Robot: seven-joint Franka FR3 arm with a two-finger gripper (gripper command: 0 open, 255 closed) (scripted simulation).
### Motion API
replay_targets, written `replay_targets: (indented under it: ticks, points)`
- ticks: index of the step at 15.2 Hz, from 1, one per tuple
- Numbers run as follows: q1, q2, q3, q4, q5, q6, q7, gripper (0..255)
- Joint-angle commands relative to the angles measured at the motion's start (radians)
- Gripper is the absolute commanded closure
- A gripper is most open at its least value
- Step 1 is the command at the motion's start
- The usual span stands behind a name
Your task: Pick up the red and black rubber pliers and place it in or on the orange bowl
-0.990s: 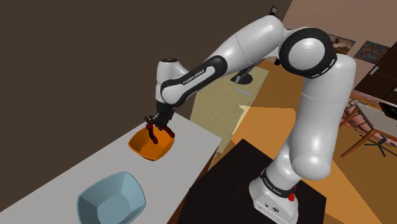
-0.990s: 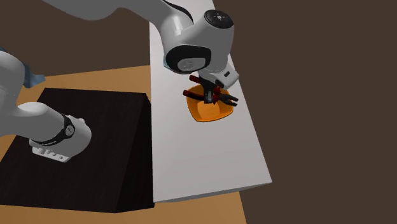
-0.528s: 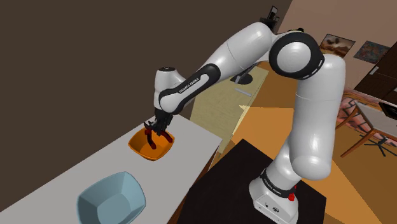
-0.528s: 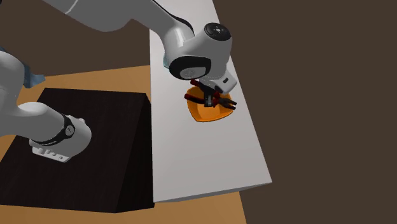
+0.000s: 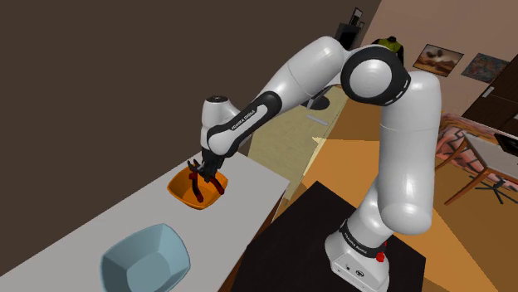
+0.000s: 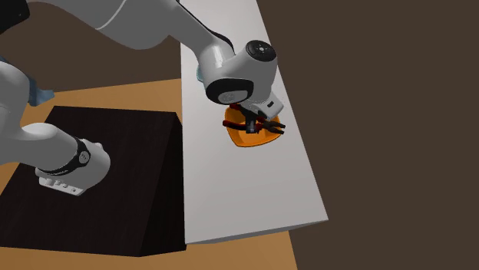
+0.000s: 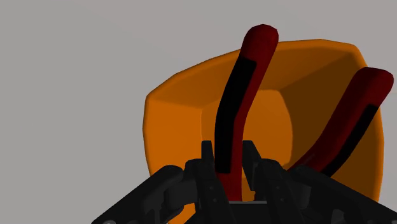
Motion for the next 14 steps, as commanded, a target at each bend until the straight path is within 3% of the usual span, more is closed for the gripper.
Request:
replay_targets:
  ticks: [1, 5, 6, 11, 14]
  points:
    - [0.000, 0.001, 0.000, 0.000, 0.000, 0.001, 0.000, 255]
    - [0.000, 0.001, 0.000, 0.000, 0.000, 0.001, 0.000, 255]
    - [0.000, 0.001, 0.000, 0.001, 0.000, 0.001, 0.000, 0]
    - [0.000, 0.001, 0.000, 0.001, 0.000, 0.001, 0.000, 0]
    - [-0.006, -0.078, 0.005, 0.002, 0.008, -0.079, -0.005, 0]
